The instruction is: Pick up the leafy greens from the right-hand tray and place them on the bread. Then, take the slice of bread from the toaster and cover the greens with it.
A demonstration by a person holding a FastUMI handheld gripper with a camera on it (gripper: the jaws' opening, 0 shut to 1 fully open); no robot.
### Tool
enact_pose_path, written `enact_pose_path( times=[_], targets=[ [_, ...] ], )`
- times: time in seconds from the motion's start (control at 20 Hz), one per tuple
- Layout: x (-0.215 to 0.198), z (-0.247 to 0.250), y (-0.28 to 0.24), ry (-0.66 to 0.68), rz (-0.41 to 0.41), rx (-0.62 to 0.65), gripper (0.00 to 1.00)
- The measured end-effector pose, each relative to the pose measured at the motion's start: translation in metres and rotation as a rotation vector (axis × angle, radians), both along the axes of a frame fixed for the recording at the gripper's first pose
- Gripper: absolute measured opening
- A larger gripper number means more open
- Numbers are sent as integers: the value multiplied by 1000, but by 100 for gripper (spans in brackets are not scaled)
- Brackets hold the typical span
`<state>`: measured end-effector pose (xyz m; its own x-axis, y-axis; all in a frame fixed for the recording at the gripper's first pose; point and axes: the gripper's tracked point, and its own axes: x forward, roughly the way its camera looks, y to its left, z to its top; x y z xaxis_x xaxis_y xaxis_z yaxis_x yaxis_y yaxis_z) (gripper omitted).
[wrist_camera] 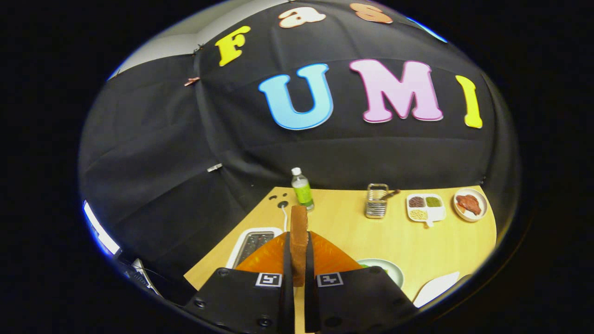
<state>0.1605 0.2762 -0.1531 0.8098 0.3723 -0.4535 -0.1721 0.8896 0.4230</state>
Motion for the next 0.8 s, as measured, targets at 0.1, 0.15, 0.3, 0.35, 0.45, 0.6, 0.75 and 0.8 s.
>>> enact_pose_path(
  times=[0.1,0.15,0.3,0.35,0.45,0.6,0.75,0.8],
  targets=[
    [-7,-28,-28,37,-46,-26,13],
    [-10,-44,-37,53,-62,-32,13],
    [-18,-86,-55,105,-117,-3,13],
    [-19,-97,-55,126,-133,35,13],
    [-22,-120,-51,184,-168,135,13],
    [-19,-151,-47,239,-223,236,13],
    [-17,-169,-46,271,-262,334,13],
    [-15,-175,-47,281,-281,350,13]
  ],
)
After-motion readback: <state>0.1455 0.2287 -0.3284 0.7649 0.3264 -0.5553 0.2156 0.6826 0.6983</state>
